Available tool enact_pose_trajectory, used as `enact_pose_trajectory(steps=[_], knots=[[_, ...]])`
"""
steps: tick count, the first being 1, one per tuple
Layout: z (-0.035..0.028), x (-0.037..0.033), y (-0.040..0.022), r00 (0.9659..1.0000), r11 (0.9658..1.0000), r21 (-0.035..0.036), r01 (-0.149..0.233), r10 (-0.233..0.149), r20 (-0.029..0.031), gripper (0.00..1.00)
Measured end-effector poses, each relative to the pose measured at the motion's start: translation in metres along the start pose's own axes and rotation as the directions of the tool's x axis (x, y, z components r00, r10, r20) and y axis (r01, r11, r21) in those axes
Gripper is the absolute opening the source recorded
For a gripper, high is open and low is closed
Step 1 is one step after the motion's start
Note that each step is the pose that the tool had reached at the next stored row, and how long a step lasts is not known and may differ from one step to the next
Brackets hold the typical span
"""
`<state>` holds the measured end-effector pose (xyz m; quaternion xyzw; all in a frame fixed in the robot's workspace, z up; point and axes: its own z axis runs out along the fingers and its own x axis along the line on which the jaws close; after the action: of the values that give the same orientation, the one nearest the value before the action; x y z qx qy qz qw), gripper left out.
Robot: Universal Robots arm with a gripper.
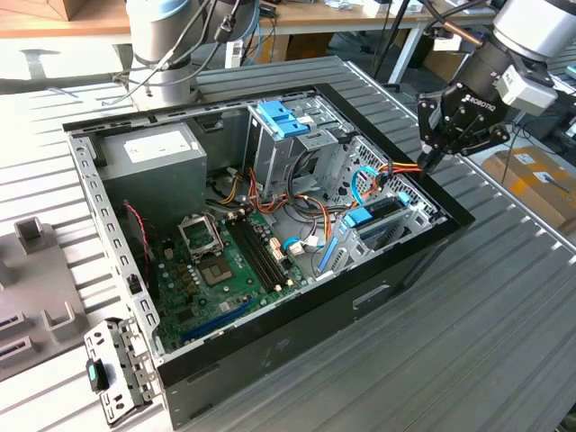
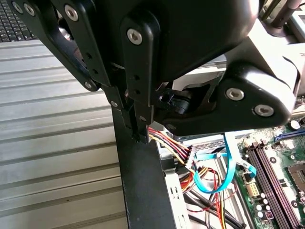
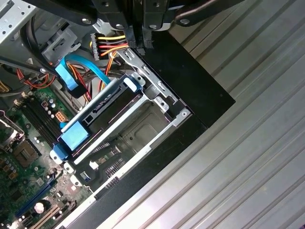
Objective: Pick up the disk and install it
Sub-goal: 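Insert the first disk wire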
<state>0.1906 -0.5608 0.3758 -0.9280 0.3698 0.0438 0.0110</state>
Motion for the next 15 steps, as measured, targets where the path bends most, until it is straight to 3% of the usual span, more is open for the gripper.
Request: enact_pose_trajectory(steps=[15], knots=[[0.0009, -0.0087, 0.0083, 1.0, 1.0, 0.0, 0.0, 0.0, 0.0, 0.17]])
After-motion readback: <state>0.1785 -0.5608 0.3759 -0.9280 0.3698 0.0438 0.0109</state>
